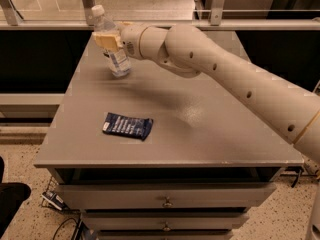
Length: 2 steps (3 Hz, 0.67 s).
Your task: Pick blue plastic bottle
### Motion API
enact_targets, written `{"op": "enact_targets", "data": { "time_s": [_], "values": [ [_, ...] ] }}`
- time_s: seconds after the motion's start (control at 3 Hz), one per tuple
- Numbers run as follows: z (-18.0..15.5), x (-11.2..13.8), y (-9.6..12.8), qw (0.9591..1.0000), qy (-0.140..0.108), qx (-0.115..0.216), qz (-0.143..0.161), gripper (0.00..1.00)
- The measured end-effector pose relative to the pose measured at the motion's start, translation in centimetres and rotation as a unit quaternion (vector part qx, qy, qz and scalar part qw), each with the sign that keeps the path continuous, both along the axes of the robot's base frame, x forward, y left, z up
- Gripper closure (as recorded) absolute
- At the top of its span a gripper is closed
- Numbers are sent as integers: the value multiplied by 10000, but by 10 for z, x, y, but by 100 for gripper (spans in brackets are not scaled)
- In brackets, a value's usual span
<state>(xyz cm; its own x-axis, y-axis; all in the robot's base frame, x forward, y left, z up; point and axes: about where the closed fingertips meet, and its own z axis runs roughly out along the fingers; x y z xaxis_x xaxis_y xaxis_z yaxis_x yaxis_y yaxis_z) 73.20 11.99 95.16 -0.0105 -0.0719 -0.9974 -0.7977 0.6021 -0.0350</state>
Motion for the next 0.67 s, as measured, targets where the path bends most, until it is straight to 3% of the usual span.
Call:
{"op": "enact_targets", "data": {
  "time_s": [0.33,0.67],
  "values": [
    [0,-1,3,10000,0,1,19,89],
    [0,-1,5,10000,1,2,34,100]
  ]
}}
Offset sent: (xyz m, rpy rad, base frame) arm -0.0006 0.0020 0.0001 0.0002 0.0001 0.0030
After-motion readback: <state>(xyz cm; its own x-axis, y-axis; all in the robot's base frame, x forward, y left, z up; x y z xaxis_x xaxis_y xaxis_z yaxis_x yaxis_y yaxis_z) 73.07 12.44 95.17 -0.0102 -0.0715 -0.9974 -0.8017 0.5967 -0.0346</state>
